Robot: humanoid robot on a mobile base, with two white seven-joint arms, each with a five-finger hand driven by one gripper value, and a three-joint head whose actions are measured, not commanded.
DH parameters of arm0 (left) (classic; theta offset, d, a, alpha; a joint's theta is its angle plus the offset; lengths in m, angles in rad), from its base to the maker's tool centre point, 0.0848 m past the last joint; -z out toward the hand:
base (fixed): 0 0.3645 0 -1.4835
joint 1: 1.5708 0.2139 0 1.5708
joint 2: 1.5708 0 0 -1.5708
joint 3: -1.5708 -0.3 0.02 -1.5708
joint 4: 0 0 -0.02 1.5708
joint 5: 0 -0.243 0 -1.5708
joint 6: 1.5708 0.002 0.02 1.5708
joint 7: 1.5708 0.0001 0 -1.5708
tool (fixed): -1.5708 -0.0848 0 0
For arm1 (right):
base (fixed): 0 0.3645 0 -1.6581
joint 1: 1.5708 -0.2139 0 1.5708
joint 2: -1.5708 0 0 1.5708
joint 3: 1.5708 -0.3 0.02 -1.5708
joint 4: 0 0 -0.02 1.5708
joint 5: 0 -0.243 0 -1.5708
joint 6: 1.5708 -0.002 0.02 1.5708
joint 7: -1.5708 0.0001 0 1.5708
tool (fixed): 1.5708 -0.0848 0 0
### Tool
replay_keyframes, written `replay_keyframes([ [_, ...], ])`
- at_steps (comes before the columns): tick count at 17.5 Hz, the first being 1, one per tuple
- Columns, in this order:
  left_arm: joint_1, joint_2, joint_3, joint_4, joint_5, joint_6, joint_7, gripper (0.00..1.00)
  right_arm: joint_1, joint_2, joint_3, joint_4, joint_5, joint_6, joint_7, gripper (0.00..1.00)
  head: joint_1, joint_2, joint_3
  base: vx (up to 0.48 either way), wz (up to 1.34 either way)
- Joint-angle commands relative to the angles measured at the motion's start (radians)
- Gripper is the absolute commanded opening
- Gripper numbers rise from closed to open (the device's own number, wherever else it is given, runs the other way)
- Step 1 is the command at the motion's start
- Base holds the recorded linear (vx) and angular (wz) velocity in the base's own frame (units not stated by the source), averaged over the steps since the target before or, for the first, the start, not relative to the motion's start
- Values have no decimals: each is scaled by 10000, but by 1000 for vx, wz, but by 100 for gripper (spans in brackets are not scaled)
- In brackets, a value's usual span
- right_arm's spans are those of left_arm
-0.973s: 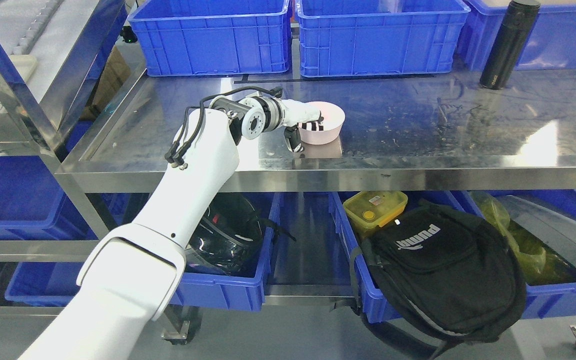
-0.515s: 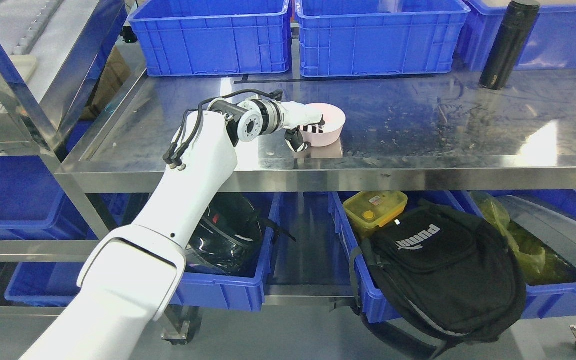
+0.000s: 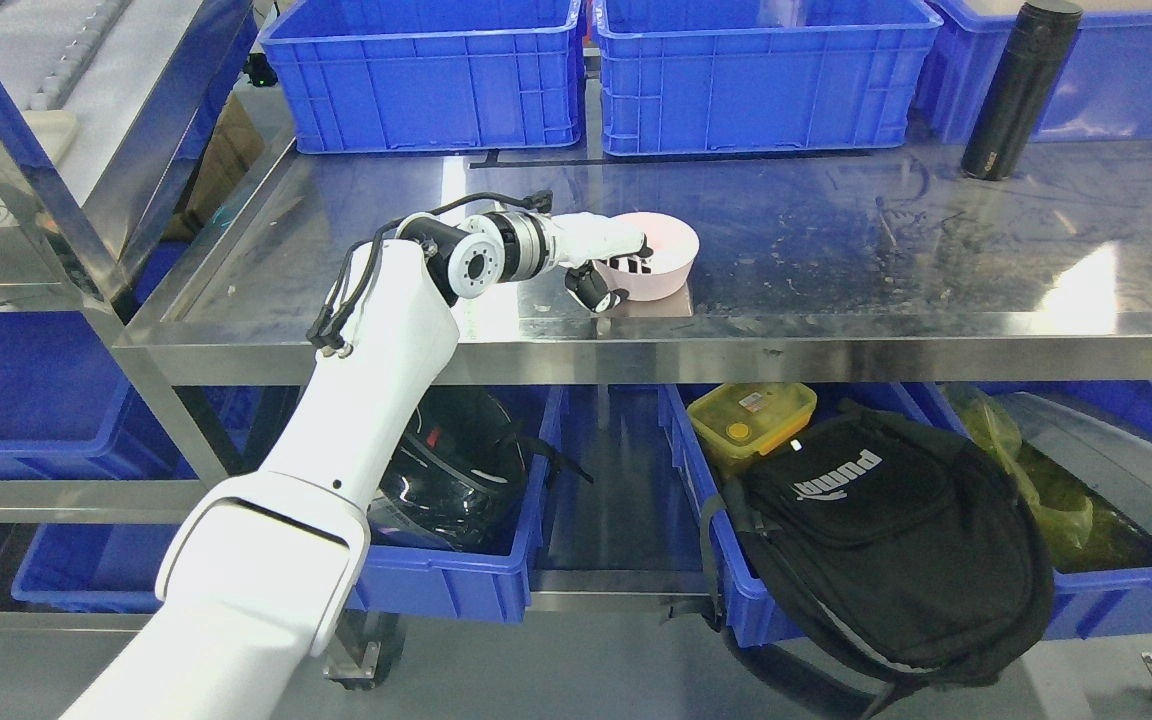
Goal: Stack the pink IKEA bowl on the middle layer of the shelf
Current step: 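Lift the pink bowl off the shelf with the left hand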
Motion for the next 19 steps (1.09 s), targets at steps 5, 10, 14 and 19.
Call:
replay_keyframes([
  [5, 1350, 166, 2577, -4473, 878, -906, -24, 0, 215, -175, 0, -175, 0, 3, 7, 100, 0, 0, 0, 0, 0],
  [10, 2396, 166, 2761, -7023, 971, -1259, -177, 0, 215, -175, 0, -175, 0, 3, 7, 100, 0, 0, 0, 0, 0],
  [14, 2795, 166, 3236, -7777, 1385, -2578, -331, 1, 215, -175, 0, -175, 0, 3, 7, 100, 0, 0, 0, 0, 0],
  [19, 3592, 166, 4034, -8207, 2091, -4345, -331, 1, 215, -175, 0, -175, 0, 3, 7, 100, 0, 0, 0, 0, 0],
])
